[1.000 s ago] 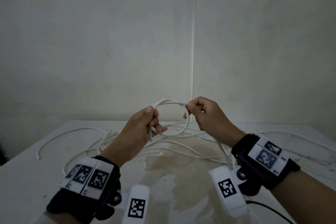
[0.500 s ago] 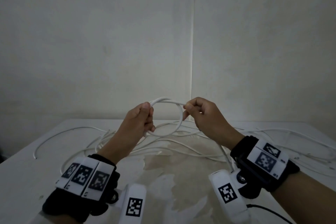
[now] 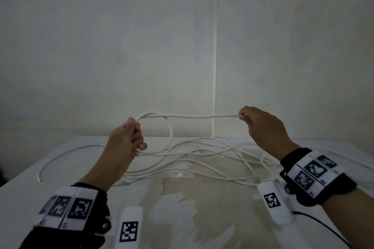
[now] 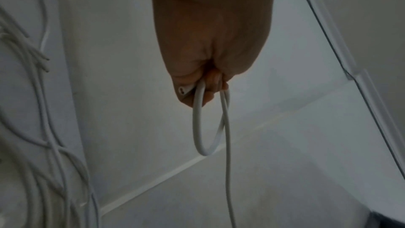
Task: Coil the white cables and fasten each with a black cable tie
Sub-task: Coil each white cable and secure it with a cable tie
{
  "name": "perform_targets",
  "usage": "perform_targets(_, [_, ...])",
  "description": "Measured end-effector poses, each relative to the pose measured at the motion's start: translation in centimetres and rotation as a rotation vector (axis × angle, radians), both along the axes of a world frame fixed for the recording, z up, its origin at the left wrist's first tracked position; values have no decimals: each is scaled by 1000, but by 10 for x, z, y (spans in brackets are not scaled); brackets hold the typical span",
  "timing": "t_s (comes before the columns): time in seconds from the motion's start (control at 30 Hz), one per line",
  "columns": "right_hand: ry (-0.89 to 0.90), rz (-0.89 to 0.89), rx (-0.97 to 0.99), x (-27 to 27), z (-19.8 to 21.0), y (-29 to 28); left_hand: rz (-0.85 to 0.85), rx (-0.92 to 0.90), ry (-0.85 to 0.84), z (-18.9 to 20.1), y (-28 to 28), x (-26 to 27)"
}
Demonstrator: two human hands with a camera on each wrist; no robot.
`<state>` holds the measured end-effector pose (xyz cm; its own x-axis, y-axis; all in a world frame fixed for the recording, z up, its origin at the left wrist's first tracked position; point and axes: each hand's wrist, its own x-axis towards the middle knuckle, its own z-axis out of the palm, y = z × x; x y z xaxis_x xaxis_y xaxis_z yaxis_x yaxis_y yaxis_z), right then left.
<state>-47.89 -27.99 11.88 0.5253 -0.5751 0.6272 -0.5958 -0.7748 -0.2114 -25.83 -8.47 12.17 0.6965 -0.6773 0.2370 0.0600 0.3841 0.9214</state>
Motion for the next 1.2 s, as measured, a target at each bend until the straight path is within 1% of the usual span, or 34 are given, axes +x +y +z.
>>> perform_targets(0.03, [45,-12,-13,2,0,-2,8,11,-20,1,-1,-2])
perform_targets(0.1, [221,-12,-65,10,-3,1,26,26,-54,3,-2,-5])
perform_targets(0.13, [280,17,-115,15,-8,5,37,32,-69,6,-2,-5])
perform_targets(0.2, [345,84,-269,25,-18,12,56,57,-110,9,-1,-2])
perform_targets(0.23, [351,109,-333,28,-21,16,74,79,-158,9,-1,0])
perform_targets(0.3, [316,123,-406,32,-26,20,117,132,-298,6,0,0])
perform_targets(0.37, [304,168,-467,38,-32,27,146,148,-381,4,-2,-1])
perform_targets(0.5, [298,299,-553,51,-34,50,162,161,-458,7,-10,-10])
perform_targets(0.57, [264,355,-581,56,-32,58,165,172,-492,8,-15,-20])
perform_targets(0.63, [220,383,-622,60,-28,64,155,180,-498,8,-19,-28])
perform_targets(0.7, [185,412,-649,61,-22,69,111,181,-463,6,-23,-34])
perform_targets(0.77, [146,469,-637,63,-18,72,54,182,-444,4,-25,-40])
perform_targets(0.83, [101,513,-620,64,-14,73,6,200,-466,2,-26,-45])
perform_targets(0.93, [65,582,-597,63,-12,73,-37,234,-535,0,-26,-50])
perform_targets(1.07, [-79,648,-516,60,-6,74,-69,266,-639,-1,-24,-55])
perform_targets(1.13, [-113,661,-509,60,-1,76,-134,303,-633,-3,-24,-60])
perform_targets(1.2, [-166,639,-467,58,6,75,-186,339,-575,-5,-22,-64])
